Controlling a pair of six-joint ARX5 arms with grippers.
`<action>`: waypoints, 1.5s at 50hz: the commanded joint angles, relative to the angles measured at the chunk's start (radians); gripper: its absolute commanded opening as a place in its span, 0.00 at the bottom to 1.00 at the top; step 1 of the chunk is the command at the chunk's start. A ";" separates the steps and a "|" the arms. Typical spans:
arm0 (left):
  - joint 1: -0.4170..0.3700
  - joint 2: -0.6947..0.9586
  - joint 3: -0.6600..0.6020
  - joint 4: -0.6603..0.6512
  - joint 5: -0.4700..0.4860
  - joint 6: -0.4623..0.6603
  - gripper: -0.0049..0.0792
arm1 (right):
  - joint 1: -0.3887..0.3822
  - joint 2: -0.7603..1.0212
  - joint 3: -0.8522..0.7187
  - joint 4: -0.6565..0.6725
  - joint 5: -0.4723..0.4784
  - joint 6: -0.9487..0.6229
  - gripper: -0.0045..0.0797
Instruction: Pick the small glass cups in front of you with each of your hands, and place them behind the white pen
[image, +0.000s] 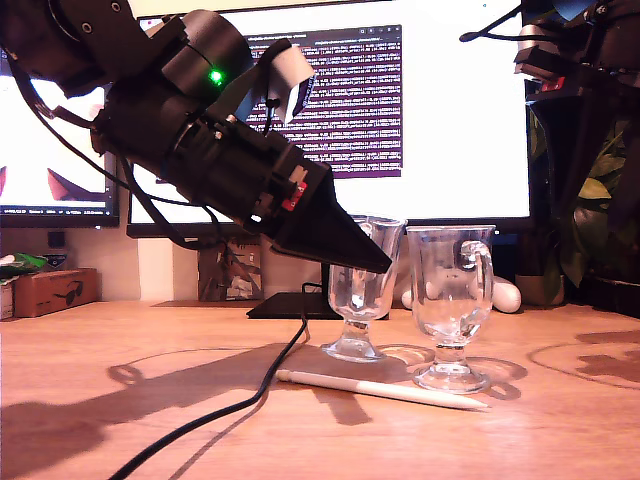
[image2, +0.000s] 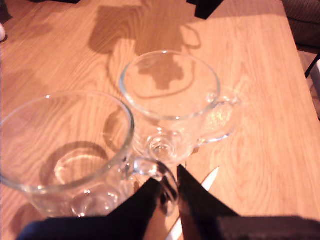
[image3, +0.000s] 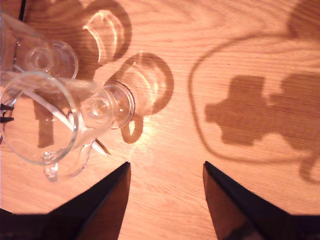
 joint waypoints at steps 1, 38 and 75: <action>0.000 0.023 0.015 0.026 0.009 0.016 0.03 | -0.007 -0.005 0.014 0.002 -0.001 -0.003 0.55; 0.010 0.064 0.015 -0.007 -0.006 0.018 0.18 | -0.006 -0.005 0.014 0.014 -0.001 -0.003 0.55; 0.063 0.044 0.015 -0.093 -0.001 0.010 0.32 | -0.006 -0.005 0.014 0.022 -0.002 -0.003 0.55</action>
